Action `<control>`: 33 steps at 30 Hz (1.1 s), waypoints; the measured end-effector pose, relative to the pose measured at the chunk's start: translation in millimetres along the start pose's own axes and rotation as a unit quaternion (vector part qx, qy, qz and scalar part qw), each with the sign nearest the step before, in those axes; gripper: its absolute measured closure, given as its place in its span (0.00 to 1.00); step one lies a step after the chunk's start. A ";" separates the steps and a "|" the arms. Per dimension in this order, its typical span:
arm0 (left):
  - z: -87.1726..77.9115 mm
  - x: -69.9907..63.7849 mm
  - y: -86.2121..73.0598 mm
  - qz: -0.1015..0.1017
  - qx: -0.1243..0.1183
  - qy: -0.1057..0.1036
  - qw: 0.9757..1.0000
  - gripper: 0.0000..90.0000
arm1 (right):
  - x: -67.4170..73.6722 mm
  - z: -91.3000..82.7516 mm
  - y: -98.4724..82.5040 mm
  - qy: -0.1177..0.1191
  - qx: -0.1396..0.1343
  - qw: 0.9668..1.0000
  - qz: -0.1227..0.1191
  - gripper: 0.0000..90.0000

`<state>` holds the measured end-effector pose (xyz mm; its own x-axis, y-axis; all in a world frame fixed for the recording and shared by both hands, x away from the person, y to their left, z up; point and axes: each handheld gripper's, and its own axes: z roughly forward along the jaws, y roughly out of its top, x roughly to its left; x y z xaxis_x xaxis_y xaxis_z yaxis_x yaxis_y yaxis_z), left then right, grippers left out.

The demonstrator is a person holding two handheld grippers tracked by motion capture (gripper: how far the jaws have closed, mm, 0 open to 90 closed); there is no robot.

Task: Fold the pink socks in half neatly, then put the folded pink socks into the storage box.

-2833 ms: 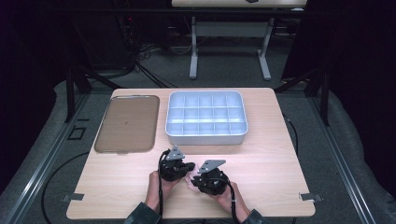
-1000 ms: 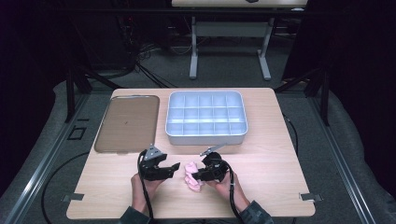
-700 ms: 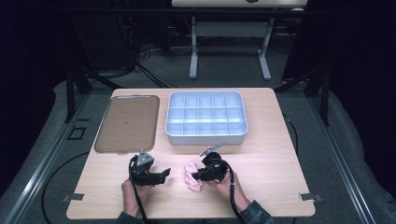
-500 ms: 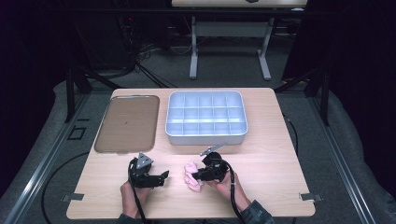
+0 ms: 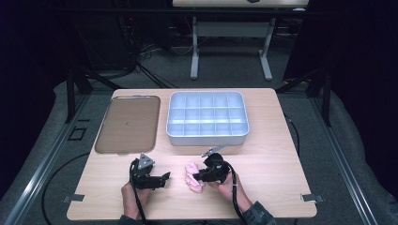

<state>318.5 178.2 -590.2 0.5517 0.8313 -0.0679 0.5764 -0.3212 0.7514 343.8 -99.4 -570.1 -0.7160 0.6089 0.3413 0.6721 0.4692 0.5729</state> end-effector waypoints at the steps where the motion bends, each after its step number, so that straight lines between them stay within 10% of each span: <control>1: -0.1 0.1 0.1 0.000 0.001 -0.001 1.000 0.17 | 0.1 -0.1 -0.2 0.000 0.000 1.000 -0.001 0.82; 8: 1.1 -2.6 0.3 0.010 0.004 0.010 1.000 0.17 | -2.4 -3.9 -1.2 0.006 0.010 1.000 -0.010 0.84; 33: 4.5 -6.5 2.7 0.023 0.013 0.026 0.999 0.15 | 12.5 -53.5 7.9 0.003 -0.099 0.994 -0.054 0.84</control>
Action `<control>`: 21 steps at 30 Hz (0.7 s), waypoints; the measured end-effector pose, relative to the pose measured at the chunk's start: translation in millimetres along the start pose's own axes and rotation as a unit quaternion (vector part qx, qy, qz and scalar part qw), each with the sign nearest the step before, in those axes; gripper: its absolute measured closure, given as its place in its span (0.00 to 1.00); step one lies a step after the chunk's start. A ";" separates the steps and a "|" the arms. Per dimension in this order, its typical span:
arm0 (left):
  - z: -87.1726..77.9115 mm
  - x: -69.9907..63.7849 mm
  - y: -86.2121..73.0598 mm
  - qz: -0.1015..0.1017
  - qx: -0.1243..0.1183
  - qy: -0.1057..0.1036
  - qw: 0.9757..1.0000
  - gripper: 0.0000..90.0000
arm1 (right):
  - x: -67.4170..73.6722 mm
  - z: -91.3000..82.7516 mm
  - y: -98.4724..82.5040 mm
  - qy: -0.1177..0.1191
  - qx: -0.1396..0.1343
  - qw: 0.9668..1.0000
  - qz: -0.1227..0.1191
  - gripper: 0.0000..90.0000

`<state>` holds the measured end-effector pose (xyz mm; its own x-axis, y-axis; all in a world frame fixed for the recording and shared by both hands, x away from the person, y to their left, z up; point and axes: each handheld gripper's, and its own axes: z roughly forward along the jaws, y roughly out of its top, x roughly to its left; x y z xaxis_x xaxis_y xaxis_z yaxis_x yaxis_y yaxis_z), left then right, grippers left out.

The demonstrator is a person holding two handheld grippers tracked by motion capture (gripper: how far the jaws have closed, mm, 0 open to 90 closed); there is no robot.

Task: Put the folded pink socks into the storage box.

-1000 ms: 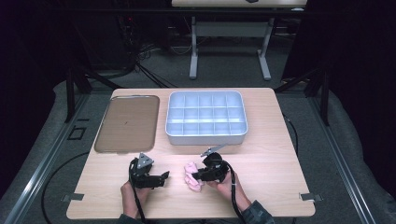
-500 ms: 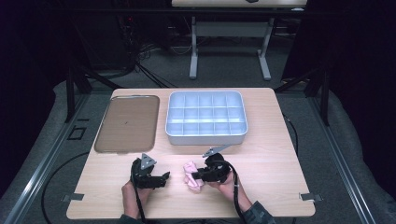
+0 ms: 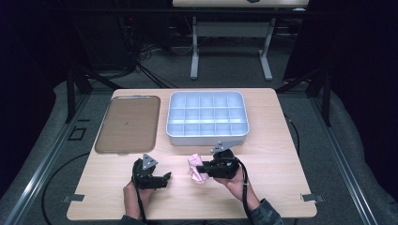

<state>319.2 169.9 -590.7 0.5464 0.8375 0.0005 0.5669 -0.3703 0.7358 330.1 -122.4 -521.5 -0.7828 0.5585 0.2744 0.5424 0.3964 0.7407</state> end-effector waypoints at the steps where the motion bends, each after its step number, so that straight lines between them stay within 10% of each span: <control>1: 0.5 -0.1 0.2 -0.001 -0.001 0.000 1.000 0.15 | -0.5 -2.1 1.6 -0.001 0.001 1.000 -0.003 0.84; 21: 1.2 -0.1 0.9 -0.001 -0.001 0.001 1.000 0.15 | -17.9 -45.8 21.5 -0.053 -0.046 0.997 -0.017 0.84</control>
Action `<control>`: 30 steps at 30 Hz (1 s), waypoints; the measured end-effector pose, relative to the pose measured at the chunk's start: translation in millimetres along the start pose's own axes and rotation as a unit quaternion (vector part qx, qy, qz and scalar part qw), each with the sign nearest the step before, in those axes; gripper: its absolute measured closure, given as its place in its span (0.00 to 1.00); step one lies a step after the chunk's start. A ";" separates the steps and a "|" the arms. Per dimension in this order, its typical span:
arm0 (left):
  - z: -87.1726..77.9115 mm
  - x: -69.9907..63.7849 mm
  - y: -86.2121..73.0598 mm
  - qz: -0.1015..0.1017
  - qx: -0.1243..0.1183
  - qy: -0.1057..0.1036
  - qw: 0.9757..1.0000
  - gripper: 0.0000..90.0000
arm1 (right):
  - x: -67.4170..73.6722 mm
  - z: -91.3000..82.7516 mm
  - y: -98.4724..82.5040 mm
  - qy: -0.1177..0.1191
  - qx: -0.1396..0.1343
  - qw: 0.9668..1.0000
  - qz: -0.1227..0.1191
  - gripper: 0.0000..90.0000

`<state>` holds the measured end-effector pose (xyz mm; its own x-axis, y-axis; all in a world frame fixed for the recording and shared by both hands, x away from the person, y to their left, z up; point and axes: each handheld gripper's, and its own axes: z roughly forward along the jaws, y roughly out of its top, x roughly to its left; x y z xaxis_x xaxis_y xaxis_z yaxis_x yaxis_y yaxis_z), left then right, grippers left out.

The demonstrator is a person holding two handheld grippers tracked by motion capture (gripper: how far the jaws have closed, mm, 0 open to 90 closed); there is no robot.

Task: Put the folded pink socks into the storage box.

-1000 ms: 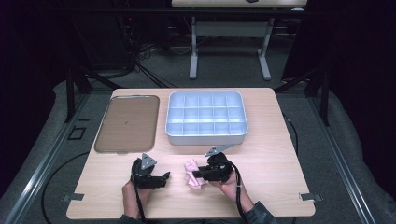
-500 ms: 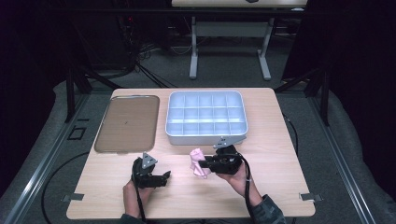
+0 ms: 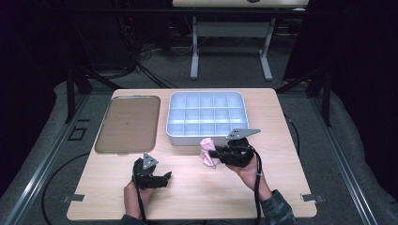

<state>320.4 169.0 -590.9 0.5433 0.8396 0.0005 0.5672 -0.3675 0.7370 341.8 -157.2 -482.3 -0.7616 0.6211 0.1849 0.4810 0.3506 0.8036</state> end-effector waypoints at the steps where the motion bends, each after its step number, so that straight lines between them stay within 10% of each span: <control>1: 0.1 0.0 0.0 -0.001 0.000 0.000 1.000 0.15 | -1.5 -2.0 1.7 -0.002 0.000 1.000 -0.001 0.84; 30: 0.9 -0.2 0.7 0.001 0.000 0.000 1.000 0.15 | -49.4 -35.3 41.5 -0.069 -0.045 0.997 0.007 0.84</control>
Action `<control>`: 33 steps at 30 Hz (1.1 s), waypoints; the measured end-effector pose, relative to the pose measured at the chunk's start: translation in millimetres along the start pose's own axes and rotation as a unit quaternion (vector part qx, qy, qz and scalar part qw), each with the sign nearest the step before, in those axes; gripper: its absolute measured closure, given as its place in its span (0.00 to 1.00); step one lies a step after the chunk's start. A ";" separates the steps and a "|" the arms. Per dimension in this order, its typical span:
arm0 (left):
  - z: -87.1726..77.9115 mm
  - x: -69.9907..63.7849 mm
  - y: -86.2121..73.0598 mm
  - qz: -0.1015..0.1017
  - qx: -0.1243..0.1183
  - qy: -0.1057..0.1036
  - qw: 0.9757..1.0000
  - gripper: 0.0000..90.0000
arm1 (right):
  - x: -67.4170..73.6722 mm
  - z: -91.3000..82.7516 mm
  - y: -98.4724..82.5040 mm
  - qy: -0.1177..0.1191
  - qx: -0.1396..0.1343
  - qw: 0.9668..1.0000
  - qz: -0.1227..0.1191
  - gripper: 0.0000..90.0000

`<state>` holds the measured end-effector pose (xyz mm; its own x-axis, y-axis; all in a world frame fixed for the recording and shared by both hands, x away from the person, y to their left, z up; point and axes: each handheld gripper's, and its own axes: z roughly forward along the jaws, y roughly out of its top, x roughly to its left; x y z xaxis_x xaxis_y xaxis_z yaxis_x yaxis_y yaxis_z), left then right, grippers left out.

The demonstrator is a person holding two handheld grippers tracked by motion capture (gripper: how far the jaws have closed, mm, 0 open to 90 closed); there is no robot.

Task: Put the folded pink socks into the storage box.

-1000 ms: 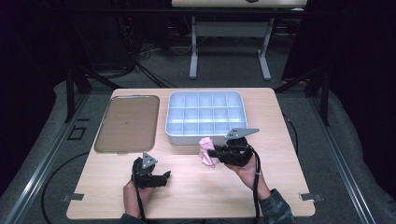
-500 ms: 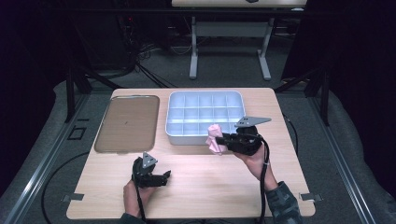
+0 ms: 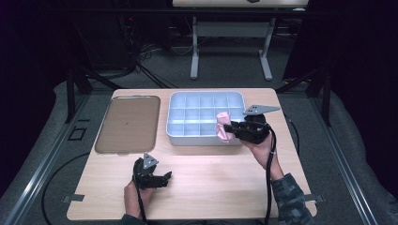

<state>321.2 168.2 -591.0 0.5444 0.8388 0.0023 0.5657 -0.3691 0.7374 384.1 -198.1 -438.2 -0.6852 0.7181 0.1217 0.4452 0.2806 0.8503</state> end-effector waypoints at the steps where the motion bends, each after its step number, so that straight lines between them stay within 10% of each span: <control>1: 0.0 0.0 0.0 0.000 0.000 0.000 1.000 0.15 | -2.2 0.2 1.3 -0.001 -0.004 1.000 0.002 0.84; 33: 0.0 0.0 0.0 0.000 0.000 0.000 1.000 0.15 | -72.3 30.1 -3.5 -0.099 0.045 0.994 0.014 0.84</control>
<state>321.2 168.2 -590.9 0.5447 0.8386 0.0032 0.5654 -0.3701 0.7371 449.4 -231.9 -465.4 -0.5487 0.8353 0.0331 0.5175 0.3083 0.7982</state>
